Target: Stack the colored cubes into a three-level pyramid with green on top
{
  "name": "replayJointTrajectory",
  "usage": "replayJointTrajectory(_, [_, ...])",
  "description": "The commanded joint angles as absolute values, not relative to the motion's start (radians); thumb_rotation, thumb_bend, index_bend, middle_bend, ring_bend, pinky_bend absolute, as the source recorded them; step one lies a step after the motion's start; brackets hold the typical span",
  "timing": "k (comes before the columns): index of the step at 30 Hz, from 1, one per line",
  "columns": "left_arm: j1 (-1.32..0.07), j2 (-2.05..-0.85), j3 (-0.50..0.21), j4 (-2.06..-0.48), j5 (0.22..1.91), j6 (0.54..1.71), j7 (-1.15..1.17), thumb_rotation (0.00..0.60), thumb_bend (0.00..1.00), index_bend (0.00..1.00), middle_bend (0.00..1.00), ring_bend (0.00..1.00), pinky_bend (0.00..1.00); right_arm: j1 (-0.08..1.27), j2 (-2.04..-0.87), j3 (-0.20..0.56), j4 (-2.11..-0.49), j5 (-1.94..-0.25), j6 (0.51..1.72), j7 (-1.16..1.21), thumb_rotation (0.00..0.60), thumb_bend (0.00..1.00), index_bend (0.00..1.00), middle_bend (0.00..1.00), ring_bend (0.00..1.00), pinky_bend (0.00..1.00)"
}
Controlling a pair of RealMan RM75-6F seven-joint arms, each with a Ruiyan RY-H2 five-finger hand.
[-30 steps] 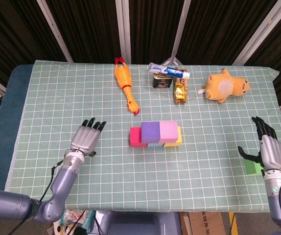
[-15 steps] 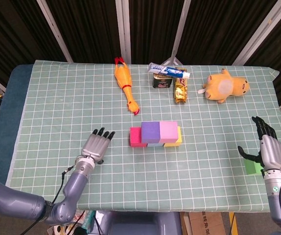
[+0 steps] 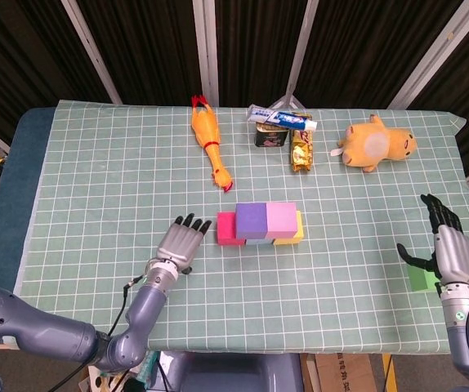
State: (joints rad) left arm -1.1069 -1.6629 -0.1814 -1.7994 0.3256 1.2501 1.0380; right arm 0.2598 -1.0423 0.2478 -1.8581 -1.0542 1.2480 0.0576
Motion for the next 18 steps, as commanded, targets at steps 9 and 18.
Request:
replayJointTrajectory(9, [-1.13, -1.695, -0.198, -1.774, 0.304, 1.251, 1.057, 0.6, 0.22, 0.0, 0.1, 0.05, 0.14, 0.259, -1.04, 0.25, -1.86, -1.057, 1.243, 0.072, 0.6, 0.32, 0.0, 0.0, 0.0, 0.0])
replayJointTrajectory(18, [-1.139, -1.709, -0.204, -1.762, 0.299, 1.253, 1.064, 0.6, 0.22, 0.0, 0.1, 0.05, 0.14, 0.258, -1.038, 0.249, -1.861, -1.058, 1.24, 0.073, 0.6, 0.32, 0.0, 0.0, 0.0, 0.0])
